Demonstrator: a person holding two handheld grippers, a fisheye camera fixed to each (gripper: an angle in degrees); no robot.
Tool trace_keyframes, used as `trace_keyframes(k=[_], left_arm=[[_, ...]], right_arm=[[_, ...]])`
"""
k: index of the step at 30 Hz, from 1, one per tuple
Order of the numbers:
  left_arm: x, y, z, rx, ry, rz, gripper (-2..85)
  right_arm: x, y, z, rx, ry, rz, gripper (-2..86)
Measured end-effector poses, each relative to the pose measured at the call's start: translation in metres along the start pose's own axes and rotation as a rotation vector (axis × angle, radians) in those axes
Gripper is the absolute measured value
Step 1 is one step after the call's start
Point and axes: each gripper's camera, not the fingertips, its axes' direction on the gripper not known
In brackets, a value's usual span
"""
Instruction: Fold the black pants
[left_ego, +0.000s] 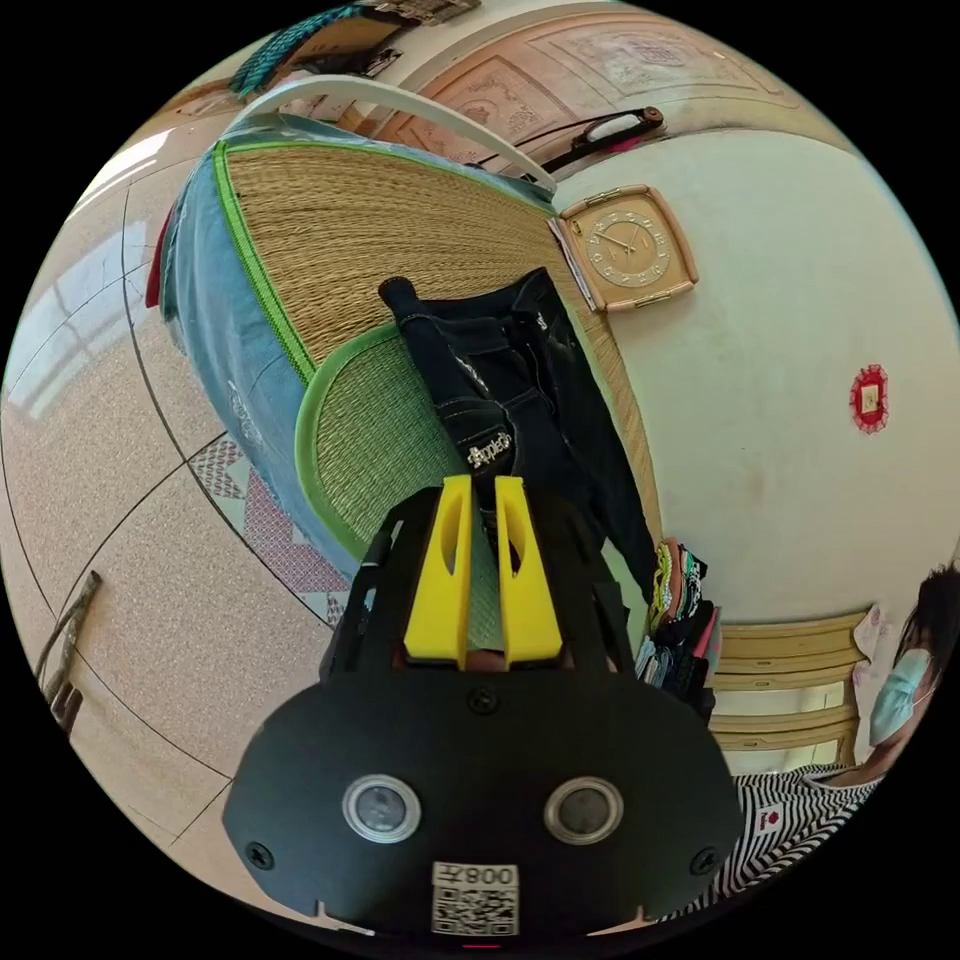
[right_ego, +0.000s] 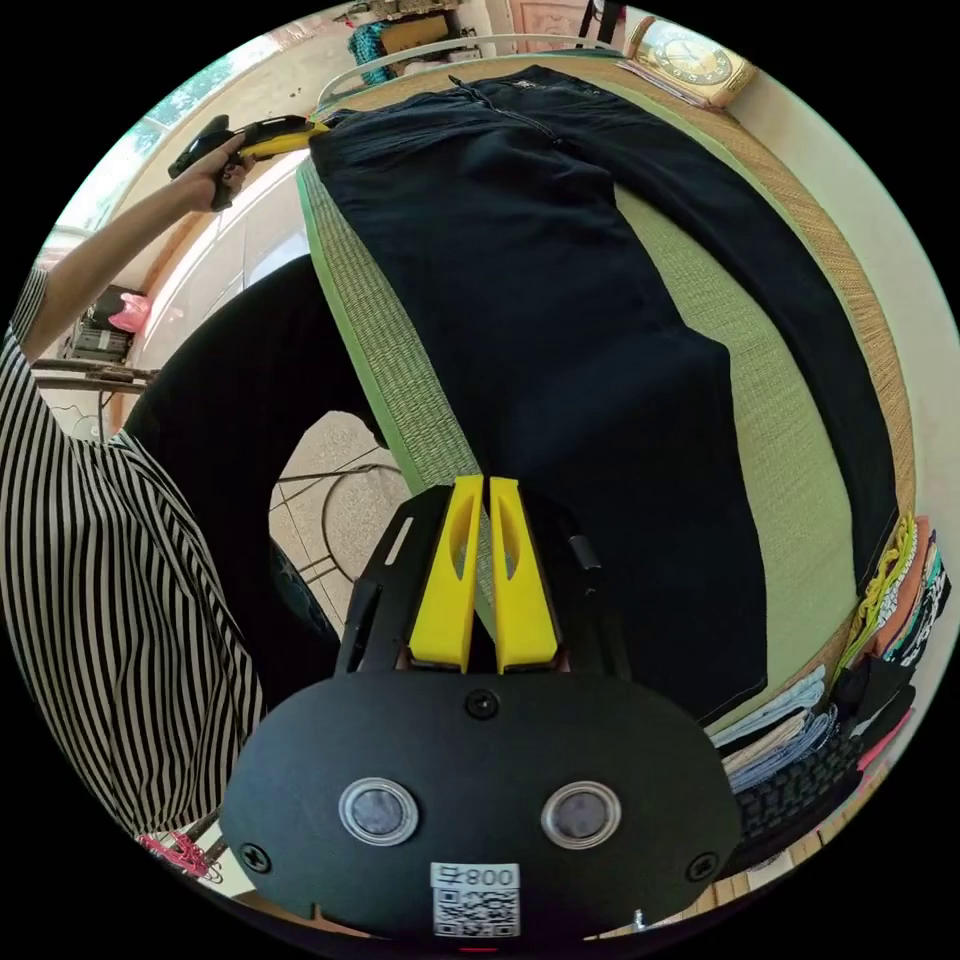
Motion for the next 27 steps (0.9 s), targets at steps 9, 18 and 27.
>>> trace_keyframes(k=[9,18,27], left_arm=[[0.055,0.035,0.051,0.095,-0.154,-0.047,4.9],[0.255,0.073,0.25,-0.377,0.097,0.562,6.4],[0.429,0.151,0.444,-0.671,0.158,0.935,7.5]], right_arm=[[0.041,0.064,-0.017,0.14,-0.176,0.202,3.5],[0.129,0.197,-0.037,0.103,0.154,0.652,7.3],[0.192,0.338,-0.031,0.084,0.07,1.057,10.0]])
